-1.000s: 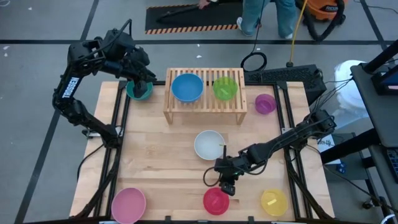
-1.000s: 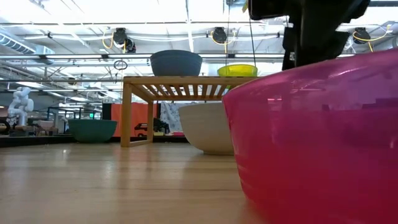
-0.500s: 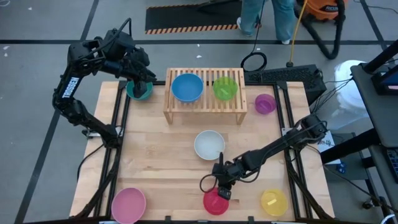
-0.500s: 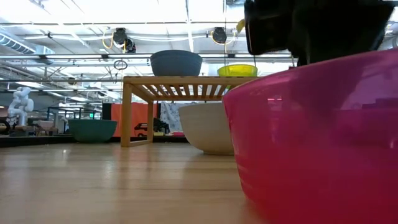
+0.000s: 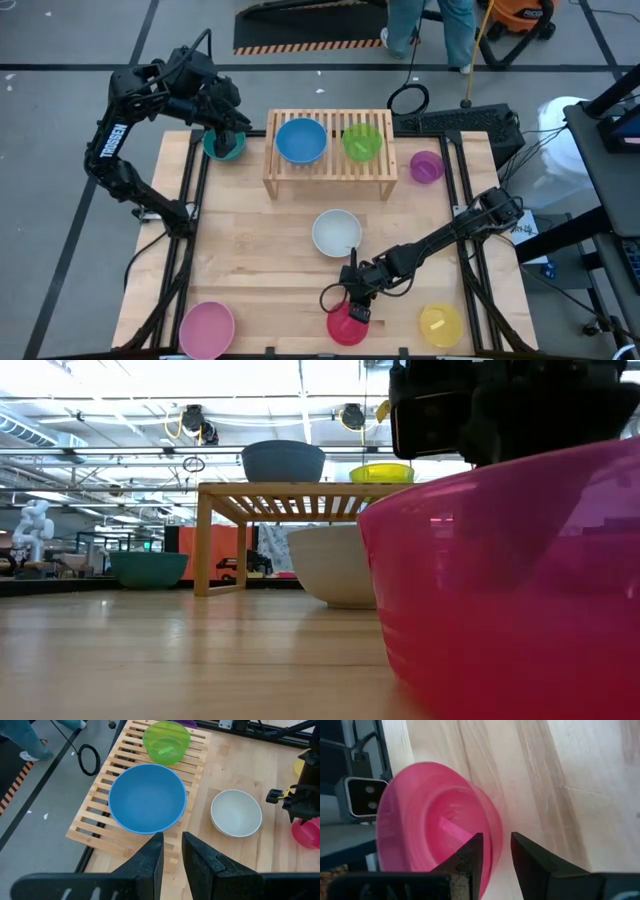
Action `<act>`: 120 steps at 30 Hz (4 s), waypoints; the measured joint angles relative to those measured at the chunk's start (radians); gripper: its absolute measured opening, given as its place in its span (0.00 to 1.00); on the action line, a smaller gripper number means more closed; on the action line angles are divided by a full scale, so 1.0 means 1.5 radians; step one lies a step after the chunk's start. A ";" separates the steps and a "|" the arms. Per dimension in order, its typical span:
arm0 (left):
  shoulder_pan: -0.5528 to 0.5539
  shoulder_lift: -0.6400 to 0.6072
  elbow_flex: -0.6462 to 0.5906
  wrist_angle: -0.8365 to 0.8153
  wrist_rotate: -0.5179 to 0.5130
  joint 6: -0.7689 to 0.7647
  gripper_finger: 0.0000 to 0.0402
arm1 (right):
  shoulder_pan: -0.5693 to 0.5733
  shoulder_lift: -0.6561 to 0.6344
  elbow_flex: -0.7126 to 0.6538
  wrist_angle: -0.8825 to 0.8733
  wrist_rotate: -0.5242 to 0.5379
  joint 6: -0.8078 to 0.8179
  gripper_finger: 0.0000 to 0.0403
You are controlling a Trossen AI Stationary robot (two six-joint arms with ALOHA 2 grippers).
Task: Place and stack bowls onto a shelf
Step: Stack the red bowl on top of the green bowl on the shelf
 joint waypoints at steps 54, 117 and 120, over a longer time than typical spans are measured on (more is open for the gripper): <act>0.000 0.000 0.000 0.000 -0.002 -0.074 0.18 | -0.287 -0.520 0.118 -0.421 0.279 -0.341 0.00; 0.000 0.000 0.000 0.000 -0.003 -0.149 0.18 | -0.826 -0.051 0.464 -0.590 -0.039 -0.864 0.00; 0.000 0.000 0.000 0.000 -0.003 -0.149 0.18 | -0.826 -0.050 0.464 -0.588 -0.038 -0.864 0.00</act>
